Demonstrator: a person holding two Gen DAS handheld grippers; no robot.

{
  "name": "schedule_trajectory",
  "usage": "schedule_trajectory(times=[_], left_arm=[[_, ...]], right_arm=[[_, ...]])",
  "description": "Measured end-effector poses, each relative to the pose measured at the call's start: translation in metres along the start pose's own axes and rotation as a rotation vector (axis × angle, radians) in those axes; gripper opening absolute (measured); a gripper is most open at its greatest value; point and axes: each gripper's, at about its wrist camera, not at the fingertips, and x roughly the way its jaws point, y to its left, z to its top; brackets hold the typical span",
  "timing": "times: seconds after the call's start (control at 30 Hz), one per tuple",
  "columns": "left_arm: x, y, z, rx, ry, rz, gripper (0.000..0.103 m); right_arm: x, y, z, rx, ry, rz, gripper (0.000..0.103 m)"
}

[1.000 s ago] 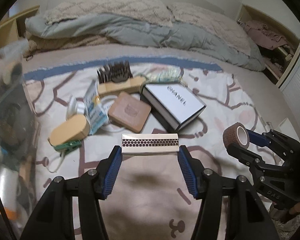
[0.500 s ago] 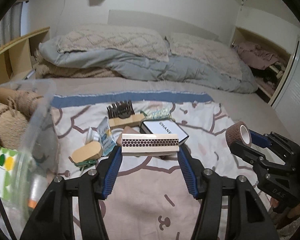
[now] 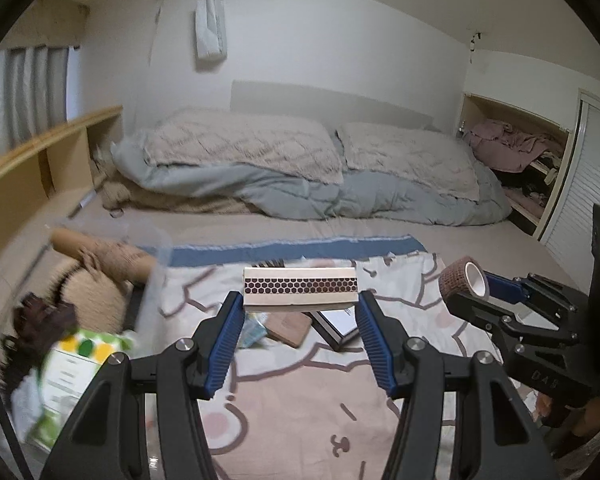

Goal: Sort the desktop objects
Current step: 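Carry the matchbox and tape roll up toward the clear bin with both tools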

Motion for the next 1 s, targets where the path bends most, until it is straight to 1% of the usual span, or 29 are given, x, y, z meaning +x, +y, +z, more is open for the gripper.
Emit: schedule_trajectory(times=[0.2,0.33,0.47,0.57,0.77,0.87,1.0], left_arm=[[-0.023,0.021,0.01,-0.027,-0.036,0.029,0.057],[-0.037,0.037,0.014,-0.048,-0.061,0.047,0.057],[-0.05,0.063,0.019,-0.084,-0.073,0.075,0.057],[-0.061,0.084,0.018,-0.118,-0.085,0.113,0.057],[-0.07,0.119,0.009,-0.184,-0.071,0.175,0.057],[-0.075,0.132,0.005,-0.2,-0.067,0.201,0.057],[-0.082,0.15,-0.004,-0.218,-0.054,0.224,0.057]], right_arm=[[-0.01,0.027,0.033,-0.021,-0.042,0.029,0.042],[-0.01,0.047,0.055,-0.034,-0.078,0.051,0.042],[-0.004,0.063,0.071,-0.031,-0.091,0.091,0.042],[0.003,0.079,0.084,-0.041,-0.103,0.125,0.042],[0.013,0.103,0.098,-0.013,-0.141,0.212,0.042],[0.022,0.114,0.098,-0.009,-0.134,0.253,0.042],[0.035,0.133,0.1,-0.026,-0.112,0.279,0.042]])
